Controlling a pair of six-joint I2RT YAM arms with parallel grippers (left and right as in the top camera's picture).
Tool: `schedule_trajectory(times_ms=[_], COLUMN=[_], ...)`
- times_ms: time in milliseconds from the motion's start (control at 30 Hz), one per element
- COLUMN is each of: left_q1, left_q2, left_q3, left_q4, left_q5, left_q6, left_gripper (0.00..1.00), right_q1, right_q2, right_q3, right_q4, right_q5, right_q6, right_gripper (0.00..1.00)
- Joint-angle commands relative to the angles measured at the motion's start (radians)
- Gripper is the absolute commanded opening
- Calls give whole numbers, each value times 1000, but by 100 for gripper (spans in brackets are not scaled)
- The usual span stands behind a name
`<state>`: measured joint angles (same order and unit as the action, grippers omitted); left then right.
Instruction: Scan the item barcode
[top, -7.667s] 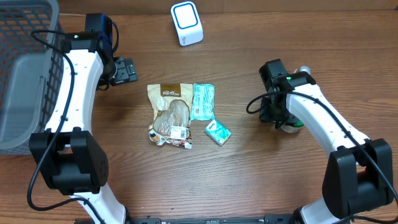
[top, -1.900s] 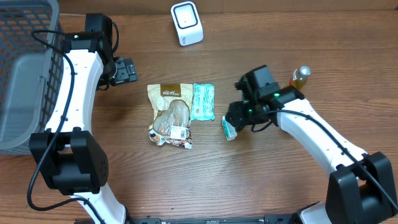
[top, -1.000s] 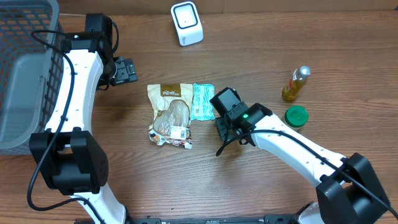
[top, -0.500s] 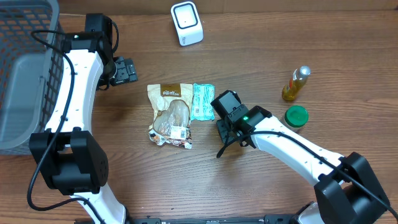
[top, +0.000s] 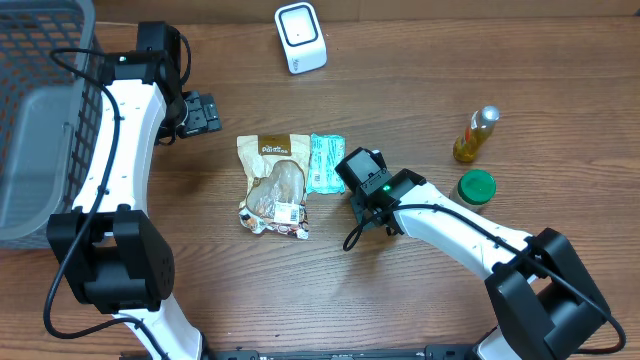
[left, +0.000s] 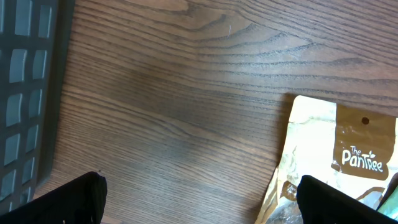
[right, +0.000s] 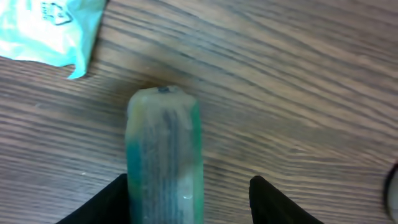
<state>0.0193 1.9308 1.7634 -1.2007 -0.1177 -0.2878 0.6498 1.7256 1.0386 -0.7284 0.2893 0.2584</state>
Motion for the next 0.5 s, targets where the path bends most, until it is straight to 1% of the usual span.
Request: schedule_trajectory(times_ms=[0, 267, 333, 467], left_q1=[-7, -7, -7, -7], left_q2=[-15, -15, -15, -15], left_q3=[16, 16, 16, 16], left_q4=[1, 1, 1, 1], left_q5=[-13, -13, -13, -13], left_q6=[3, 4, 3, 4], left_gripper=[99, 100, 100, 99], right_q1=[-24, -114, -129, -114], right_q2=[-3, -4, -4, -4], right_q3=[30, 82, 121, 184], right_q4=[-6, -13, -39, -108], right_q5=[43, 51, 50, 39], right_q6=[8, 8, 4, -4], right_gripper=[56, 57, 57, 58])
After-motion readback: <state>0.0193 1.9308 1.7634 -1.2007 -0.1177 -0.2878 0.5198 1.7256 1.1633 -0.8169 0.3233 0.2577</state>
